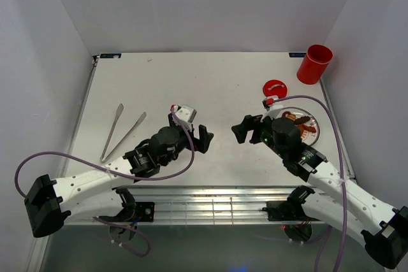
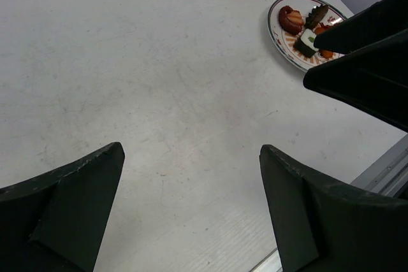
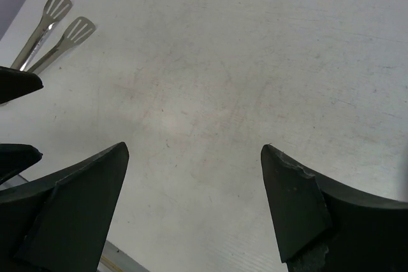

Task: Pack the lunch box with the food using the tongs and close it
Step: Move the clamp to the center of the board.

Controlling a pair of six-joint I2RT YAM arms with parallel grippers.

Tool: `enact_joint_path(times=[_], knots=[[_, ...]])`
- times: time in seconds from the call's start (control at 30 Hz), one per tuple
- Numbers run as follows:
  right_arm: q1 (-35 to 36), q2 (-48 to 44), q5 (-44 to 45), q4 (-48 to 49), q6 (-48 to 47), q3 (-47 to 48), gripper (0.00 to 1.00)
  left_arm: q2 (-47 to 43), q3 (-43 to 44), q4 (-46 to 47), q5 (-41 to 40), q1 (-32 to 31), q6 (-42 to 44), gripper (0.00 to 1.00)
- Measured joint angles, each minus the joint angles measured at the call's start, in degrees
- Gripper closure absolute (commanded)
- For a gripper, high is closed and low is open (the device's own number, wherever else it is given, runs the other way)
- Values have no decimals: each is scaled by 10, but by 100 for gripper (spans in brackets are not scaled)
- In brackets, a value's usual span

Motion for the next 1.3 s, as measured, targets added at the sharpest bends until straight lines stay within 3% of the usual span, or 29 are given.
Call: enact_joint_path(times=[0.1,0.3,0.4,0.5,0.6,0.7,0.8,0.97,1.3], knots=[[0,-7,-5,11,0,-4,10,19,42,-40,-14,0,2,2],[0,-49,-49,57,-22,-49,10,124,216,-151,-102,30,35,4],[0,-70,-66,76,-31,-76,10,167,280,-220,-90,114,50,9],[0,-78,-71,81,-34,-84,10,206,322,-280,-58,236,62,14],[0,-82,-72,88,-35,-84,10,235,328,-330,-38,337,76,23],[0,-85,-75,94,-35,-84,10,265,326,-379,-2,420,86,25],[0,-85,-76,96,-35,-84,9,284,314,-402,13,465,89,28],[0,-84,-80,96,-35,-84,9,333,305,-417,30,501,96,41],[0,-83,-82,96,-35,-84,9,404,285,-418,43,512,99,45]])
